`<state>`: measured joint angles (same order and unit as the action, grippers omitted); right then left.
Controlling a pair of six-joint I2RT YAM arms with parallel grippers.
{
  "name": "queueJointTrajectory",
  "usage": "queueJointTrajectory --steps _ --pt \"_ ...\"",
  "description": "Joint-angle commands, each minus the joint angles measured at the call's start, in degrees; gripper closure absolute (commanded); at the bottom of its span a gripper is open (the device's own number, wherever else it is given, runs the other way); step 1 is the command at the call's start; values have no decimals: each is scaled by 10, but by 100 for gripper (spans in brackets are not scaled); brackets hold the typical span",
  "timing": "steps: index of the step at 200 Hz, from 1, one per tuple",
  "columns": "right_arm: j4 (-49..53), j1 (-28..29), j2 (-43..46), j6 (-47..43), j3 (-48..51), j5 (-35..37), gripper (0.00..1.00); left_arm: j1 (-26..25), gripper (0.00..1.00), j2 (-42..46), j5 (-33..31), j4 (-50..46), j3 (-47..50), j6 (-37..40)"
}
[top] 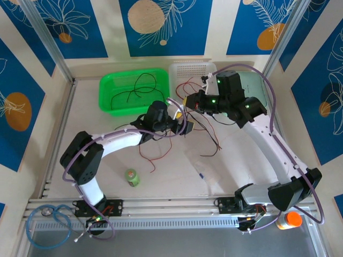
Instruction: Untangle the cables
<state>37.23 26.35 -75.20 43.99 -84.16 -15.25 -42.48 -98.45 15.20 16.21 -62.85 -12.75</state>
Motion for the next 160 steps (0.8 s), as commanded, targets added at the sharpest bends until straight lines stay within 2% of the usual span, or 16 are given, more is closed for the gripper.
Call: queueJointTrajectory --steps 1,16,60,108,160 --pt "1 0 15 2 4 -3 100 4 22 22 -1 -9 4 9" --pt "2 -2 17 1 3 0 100 4 35 36 5 -6 21 8" --pt "4 -12 31 -1 8 10 100 4 100 47 1 -25 41 6" --pt "32 -58 64 -22 -15 36 100 4 100 77 -58 -44 80 -3" --pt "65 -122 76 -59 -83 51 100 4 100 109 -107 -63 128 -20"
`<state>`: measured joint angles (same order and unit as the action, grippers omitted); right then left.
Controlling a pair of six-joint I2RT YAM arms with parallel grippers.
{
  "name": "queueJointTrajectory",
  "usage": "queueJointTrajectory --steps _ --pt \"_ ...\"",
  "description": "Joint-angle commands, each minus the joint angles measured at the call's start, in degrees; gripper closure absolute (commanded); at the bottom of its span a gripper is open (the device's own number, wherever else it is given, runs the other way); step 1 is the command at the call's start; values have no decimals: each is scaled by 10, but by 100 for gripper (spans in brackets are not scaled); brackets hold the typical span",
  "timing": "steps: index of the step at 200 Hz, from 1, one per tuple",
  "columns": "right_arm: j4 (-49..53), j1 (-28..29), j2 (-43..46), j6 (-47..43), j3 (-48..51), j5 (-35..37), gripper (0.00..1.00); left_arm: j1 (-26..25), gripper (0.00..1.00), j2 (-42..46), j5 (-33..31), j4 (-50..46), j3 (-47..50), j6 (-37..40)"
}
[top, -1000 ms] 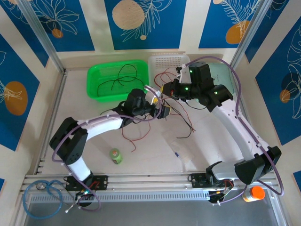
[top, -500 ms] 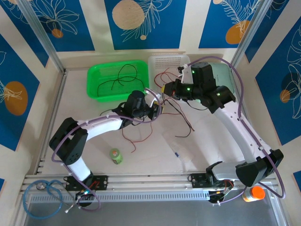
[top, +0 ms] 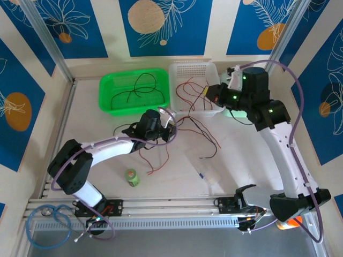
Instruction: Untangle the cables
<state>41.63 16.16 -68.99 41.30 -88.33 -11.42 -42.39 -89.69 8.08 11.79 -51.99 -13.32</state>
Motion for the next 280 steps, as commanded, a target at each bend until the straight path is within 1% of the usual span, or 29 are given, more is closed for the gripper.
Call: queueJointTrajectory --steps 1,77,133,200,221,243,253,273,280 --pt "21 -22 14 -33 -42 13 100 3 100 21 -36 -18 20 -15" --pt "36 -106 -10 -78 -179 31 100 3 100 19 -70 -40 53 -45" --pt "42 -168 -28 -100 -284 62 100 3 100 23 -106 -71 66 -56" --pt "53 -239 -74 -101 -409 56 100 3 100 24 -125 -85 90 -76" --pt "49 -254 -89 -91 -435 43 100 3 100 27 -129 -86 95 -79" --pt "39 -261 -108 -72 -450 9 100 3 100 31 -130 -89 95 -79" --pt "29 -261 -120 -57 -456 -19 100 3 100 33 -130 -90 93 -78" --pt "16 -255 -159 -21 -487 -97 100 3 100 39 -123 -94 88 -75" --pt "21 -247 -178 -13 -509 -118 100 3 96 41 -118 -94 86 -75"
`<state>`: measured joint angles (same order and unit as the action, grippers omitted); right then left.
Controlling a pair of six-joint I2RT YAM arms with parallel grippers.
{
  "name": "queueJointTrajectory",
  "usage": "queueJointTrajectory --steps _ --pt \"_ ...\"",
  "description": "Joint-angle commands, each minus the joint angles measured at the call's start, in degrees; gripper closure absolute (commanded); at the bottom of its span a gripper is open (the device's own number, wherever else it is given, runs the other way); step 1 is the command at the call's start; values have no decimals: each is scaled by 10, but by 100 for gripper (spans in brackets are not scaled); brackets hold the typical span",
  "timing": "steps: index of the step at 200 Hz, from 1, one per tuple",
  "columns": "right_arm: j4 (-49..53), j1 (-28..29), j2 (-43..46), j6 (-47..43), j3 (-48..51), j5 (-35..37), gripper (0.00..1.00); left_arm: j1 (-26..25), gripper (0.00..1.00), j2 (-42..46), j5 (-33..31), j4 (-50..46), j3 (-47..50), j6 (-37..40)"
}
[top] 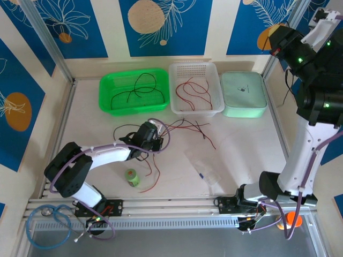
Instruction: Untangle the cables
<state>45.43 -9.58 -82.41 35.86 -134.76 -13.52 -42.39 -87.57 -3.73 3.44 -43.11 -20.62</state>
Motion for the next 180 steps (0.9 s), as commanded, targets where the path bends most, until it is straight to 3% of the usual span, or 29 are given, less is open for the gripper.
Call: queueJointTrajectory --steps 1,43,89,139,147,180 --pt "-16 11 -47 42 -49 -100 100 3 95 21 0 -11 -4 -1" --pt "16 94 -160 52 -203 -150 100 3 62 50 23 -24 -23 5" --pt "-54 167 -218 75 -212 -162 100 3 28 90 24 -44 -50 21" --pt "-128 247 -317 68 -267 -182 100 3 8 144 33 -58 -76 38" --pt "-143 258 -327 61 -267 -183 100 3 0 155 32 -63 -81 41" --pt "-188 312 -362 8 -268 -171 100 3 0 197 10 -99 -105 53"
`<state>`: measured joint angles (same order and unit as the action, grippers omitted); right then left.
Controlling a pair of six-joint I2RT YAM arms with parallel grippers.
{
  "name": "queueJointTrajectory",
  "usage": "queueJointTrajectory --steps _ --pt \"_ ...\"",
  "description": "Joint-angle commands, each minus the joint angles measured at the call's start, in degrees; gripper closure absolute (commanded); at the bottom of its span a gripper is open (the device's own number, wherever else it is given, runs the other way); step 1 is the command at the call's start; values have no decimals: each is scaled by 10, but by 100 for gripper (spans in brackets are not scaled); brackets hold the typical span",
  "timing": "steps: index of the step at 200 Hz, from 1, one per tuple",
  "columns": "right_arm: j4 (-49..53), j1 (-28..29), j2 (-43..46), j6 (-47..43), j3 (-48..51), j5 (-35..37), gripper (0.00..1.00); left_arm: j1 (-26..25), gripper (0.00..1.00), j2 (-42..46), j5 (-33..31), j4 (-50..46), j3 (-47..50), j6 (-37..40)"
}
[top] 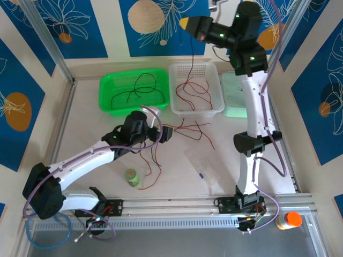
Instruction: Untangle the cables
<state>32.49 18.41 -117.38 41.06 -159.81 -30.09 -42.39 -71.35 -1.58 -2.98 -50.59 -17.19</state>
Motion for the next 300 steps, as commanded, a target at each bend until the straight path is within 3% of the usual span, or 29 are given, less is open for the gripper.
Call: queueJointTrajectory --steps 1,105,166,206,244,290,300 --pt "-59 34 -13 -46 -17 -5 100 3 0 36 -12 -35 -31 18" --pt "-119 117 -52 -117 23 76 100 3 0 162 -115 -111 -29 26" --pt "-155 144 -234 -168 12 131 100 3 0 210 -143 -136 -31 40" --pt "-129 143 -334 -164 -2 150 100 3 0 223 -156 -149 -25 43" --pt "-88 148 -339 -164 55 177 100 3 0 216 -165 -153 -31 48" --pt "-4 153 -365 -152 56 197 100 3 0 207 -176 -161 -48 51" --pt "1 153 -366 -150 60 201 96 3 0 207 -177 -160 -49 50"
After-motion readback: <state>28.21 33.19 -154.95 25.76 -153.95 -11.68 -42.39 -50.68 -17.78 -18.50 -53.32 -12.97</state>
